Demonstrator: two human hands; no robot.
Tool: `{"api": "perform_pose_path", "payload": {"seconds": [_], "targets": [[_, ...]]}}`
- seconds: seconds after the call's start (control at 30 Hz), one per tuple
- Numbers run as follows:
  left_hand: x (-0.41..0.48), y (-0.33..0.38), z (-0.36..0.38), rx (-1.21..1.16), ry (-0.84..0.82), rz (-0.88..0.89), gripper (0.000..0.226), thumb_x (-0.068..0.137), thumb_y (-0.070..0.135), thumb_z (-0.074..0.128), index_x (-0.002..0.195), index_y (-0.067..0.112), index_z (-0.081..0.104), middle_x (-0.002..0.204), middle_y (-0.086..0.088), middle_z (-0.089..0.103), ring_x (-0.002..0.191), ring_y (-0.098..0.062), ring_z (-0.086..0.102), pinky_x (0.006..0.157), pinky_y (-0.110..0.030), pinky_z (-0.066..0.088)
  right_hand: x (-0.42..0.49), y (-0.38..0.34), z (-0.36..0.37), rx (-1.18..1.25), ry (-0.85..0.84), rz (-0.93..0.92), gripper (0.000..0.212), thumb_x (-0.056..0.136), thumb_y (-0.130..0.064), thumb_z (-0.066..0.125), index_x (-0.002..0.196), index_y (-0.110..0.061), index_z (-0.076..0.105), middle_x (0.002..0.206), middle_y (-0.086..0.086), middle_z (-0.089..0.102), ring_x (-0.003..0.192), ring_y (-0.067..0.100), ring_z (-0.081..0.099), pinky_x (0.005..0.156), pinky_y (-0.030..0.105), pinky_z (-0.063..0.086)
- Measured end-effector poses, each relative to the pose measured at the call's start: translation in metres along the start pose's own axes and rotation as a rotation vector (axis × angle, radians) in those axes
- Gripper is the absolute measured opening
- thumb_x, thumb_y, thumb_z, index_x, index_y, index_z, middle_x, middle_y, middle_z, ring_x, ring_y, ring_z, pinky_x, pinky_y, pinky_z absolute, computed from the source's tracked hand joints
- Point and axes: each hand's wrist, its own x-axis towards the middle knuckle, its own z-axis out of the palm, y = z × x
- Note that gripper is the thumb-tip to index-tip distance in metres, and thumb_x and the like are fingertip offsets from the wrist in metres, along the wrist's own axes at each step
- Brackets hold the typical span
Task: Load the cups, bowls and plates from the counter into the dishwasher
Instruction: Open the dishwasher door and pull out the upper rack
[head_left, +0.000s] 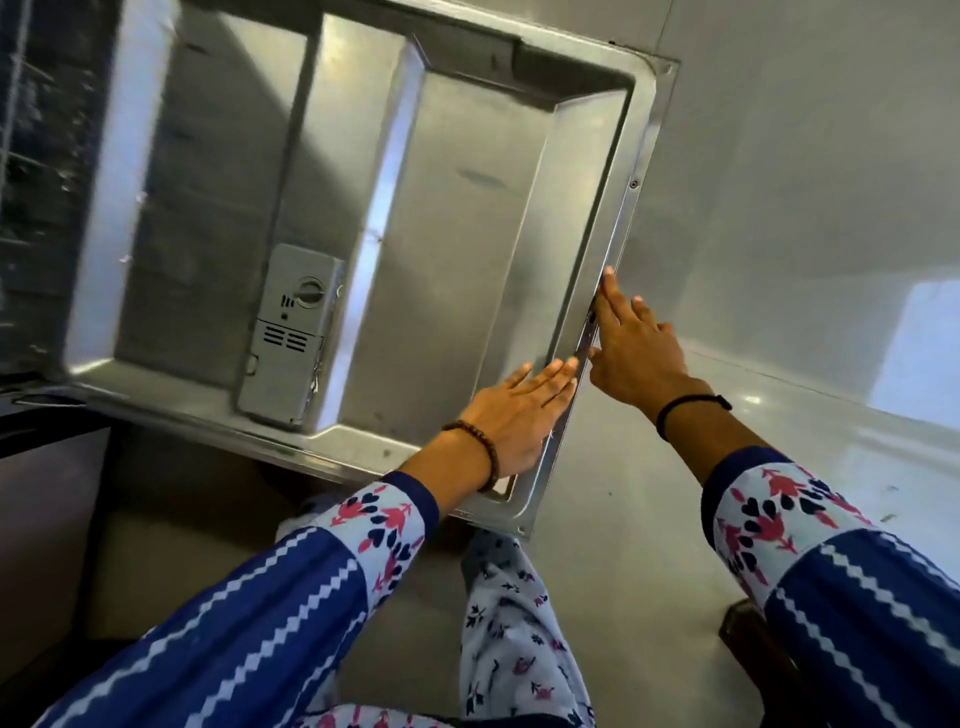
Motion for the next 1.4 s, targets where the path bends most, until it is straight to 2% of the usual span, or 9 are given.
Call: {"api": "perform_pose_path", "payload": {"seconds": [0.17,0.53,0.63,0.73,0.83,0.93,1.03,1.13,1.4], "targets": [[0.027,-0.019,0.02,0.027,-0.032,0.038,0.07,0.1,0.018,0.038,0.153,0.01,-0.007,0.16,-0.008,-0.015,0.149,-0.02,-0.009,0.12,-0.038,-0.002,0.031,0.007,0.025,0.03,-0.005,-0.014,0.086,0.097,-0.031,0.058,0.16,-0.015,0.0,0.168,0.001,-0.011,0.127,0.038,0.047,0.098,0.042,0.047],[0.045,-0.028,0.028,-0.179,-0.047,0.014,0.068,0.099,0.011,0.042,0.154,0.012,0.002,0.161,-0.002,-0.012,0.149,-0.018,-0.003,0.12,-0.034,0.008,0.055,0.011,0.039,0.139,-0.048,-0.008,0.085,0.096,-0.028,0.062,0.16,-0.018,0.007,0.168,-0.002,-0.01,0.123,0.041,0.048,0.095,0.045,0.05],[0.036,-0.029,0.016,-0.246,-0.02,-0.023,0.063,0.1,0.014,0.043,0.154,0.014,0.01,0.162,-0.002,-0.004,0.149,-0.023,0.007,0.117,-0.035,0.019,0.051,0.009,0.033,0.256,0.028,-0.008,0.071,0.097,-0.02,0.06,0.157,-0.011,0.024,0.167,0.007,0.014,0.132,0.04,0.045,0.104,0.046,0.046],[0.015,-0.038,0.005,-0.376,-0.003,-0.118,0.06,0.101,0.016,0.04,0.154,0.017,0.011,0.163,-0.001,-0.001,0.148,-0.028,0.009,0.117,-0.044,0.026,0.039,-0.008,0.014,0.354,0.122,0.046,0.044,0.097,-0.016,0.059,0.136,0.001,0.05,0.143,0.019,0.049,0.125,0.038,0.051,0.1,0.045,0.046],[-0.015,-0.054,-0.008,-0.48,0.07,-0.212,0.06,0.1,0.016,0.04,0.154,0.017,0.013,0.163,-0.001,0.0,0.149,-0.026,0.006,0.119,-0.044,0.022,0.024,-0.045,-0.015,0.389,0.196,0.018,0.038,0.095,-0.017,0.062,0.127,0.003,0.057,0.128,0.022,0.059,0.118,0.038,0.056,0.099,0.044,0.045],[-0.063,-0.073,-0.033,-0.585,0.155,-0.34,0.06,0.101,0.018,0.04,0.154,0.02,0.012,0.163,0.003,0.001,0.149,-0.023,0.006,0.117,-0.041,0.02,0.012,-0.093,-0.052,0.421,0.215,-0.07,0.044,0.096,-0.026,0.062,0.134,-0.004,0.055,0.133,0.017,0.06,0.124,0.035,0.054,0.109,0.049,0.04],[-0.114,-0.092,-0.058,-0.635,0.283,-0.446,0.057,0.102,0.02,0.038,0.154,0.021,0.015,0.162,0.003,0.006,0.149,-0.023,0.011,0.118,-0.04,0.023,0.001,-0.146,-0.094,0.51,0.23,-0.165,0.042,0.098,-0.03,0.061,0.133,-0.007,0.057,0.137,0.012,0.06,0.127,0.029,0.054,0.107,0.035,0.04],[-0.171,-0.113,-0.083,-0.621,0.442,-0.55,0.053,0.103,0.021,0.04,0.153,0.019,0.022,0.161,-0.002,0.017,0.146,-0.024,0.02,0.114,-0.038,0.03,-0.01,-0.204,-0.141,0.581,0.232,-0.253,0.041,0.098,-0.032,0.061,0.133,-0.009,0.058,0.132,0.01,0.063,0.12,0.024,0.059,0.09,0.018,0.038],[-0.32,-0.168,-0.141,-0.427,0.81,-0.698,0.053,0.098,0.018,0.047,0.149,0.014,0.031,0.16,-0.007,0.018,0.148,-0.021,0.015,0.121,-0.034,0.011,-0.025,-0.347,-0.255,0.845,0.21,-0.385,0.042,0.098,-0.046,0.056,0.126,-0.015,0.063,0.124,0.0,0.067,0.115,0.015,0.062,0.087,0.019,0.047]]}}
